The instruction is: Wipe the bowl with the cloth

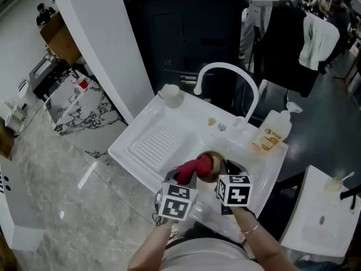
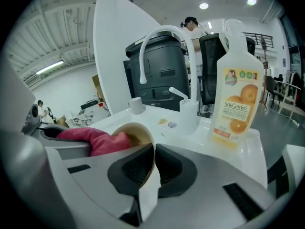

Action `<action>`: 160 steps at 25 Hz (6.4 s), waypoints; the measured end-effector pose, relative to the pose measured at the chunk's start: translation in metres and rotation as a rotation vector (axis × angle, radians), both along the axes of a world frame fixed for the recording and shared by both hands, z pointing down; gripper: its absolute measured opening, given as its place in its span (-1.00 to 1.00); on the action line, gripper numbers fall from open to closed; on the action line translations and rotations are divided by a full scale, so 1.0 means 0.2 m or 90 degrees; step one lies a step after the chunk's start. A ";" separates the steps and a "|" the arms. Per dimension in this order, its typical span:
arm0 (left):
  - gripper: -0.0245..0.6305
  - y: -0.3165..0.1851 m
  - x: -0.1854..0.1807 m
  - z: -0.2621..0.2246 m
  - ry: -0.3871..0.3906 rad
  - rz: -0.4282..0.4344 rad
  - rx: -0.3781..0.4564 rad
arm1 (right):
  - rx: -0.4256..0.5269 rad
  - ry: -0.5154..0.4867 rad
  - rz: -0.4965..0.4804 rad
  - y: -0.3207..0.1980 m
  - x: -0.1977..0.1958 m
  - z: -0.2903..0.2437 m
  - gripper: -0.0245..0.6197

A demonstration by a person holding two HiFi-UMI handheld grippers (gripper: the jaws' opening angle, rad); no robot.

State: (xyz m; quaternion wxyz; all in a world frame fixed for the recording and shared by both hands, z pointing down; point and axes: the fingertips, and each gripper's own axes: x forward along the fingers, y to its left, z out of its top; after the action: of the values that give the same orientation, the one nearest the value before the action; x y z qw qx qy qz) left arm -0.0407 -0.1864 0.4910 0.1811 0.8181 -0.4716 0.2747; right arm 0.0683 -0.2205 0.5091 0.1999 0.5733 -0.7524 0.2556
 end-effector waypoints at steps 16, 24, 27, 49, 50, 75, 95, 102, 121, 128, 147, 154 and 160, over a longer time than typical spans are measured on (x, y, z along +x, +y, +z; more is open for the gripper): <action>-0.75 0.10 0.36 0.00 0.191 0.136 -0.121 | 0.031 -0.042 -0.025 -0.01 -0.07 -0.10 -0.85; -0.75 0.18 0.35 0.08 0.128 0.200 -0.134 | 0.014 -0.054 -0.009 0.00 -0.05 -0.05 -0.84; -0.75 0.19 0.31 0.10 0.094 0.199 -0.126 | 0.007 -0.055 0.004 0.00 -0.03 -0.02 -0.84; -0.75 0.05 -0.16 0.08 0.017 0.029 -0.034 | -0.058 -0.054 0.029 0.02 -0.02 0.14 -0.86; -0.75 0.04 -0.18 0.06 0.019 0.020 -0.026 | -0.062 -0.053 0.028 0.02 -0.02 0.16 -0.86; -0.75 -0.09 -0.59 -0.05 0.097 -0.202 0.046 | -0.217 -0.095 0.028 -0.18 -0.20 0.66 -0.87; -0.75 -0.14 -0.80 0.01 0.089 -0.283 0.045 | -0.271 -0.080 0.018 -0.31 -0.38 1.00 -0.86; -0.75 -0.13 -0.83 0.03 0.083 -0.290 0.042 | -0.280 -0.072 0.012 -0.30 -0.39 1.06 -0.86; -0.75 -0.07 -0.79 0.00 0.081 -0.282 0.032 | -0.221 -0.022 -0.015 -0.31 -0.36 1.00 -0.61; -0.75 -0.05 -0.74 -0.04 0.096 -0.267 0.047 | -0.155 -0.005 -0.024 -0.31 -0.33 0.85 -0.59; -0.75 0.12 -0.59 -0.17 0.111 -0.202 0.111 | 0.061 -0.064 -0.060 0.01 -0.30 0.04 -0.69; -0.75 0.20 -0.61 -0.24 0.125 -0.184 0.133 | 0.134 -0.077 -0.084 0.17 -0.32 -0.24 -0.74; -0.75 0.26 -0.63 -0.32 0.135 -0.164 0.155 | 0.184 -0.079 -0.094 0.31 -0.33 -0.41 -0.76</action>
State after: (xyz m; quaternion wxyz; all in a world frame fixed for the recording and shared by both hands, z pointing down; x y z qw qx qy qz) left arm -0.1669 -0.1337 0.4264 0.1635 0.7911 -0.5804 0.1026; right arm 0.0021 -0.1578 0.4272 0.0866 0.5225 -0.8321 0.1647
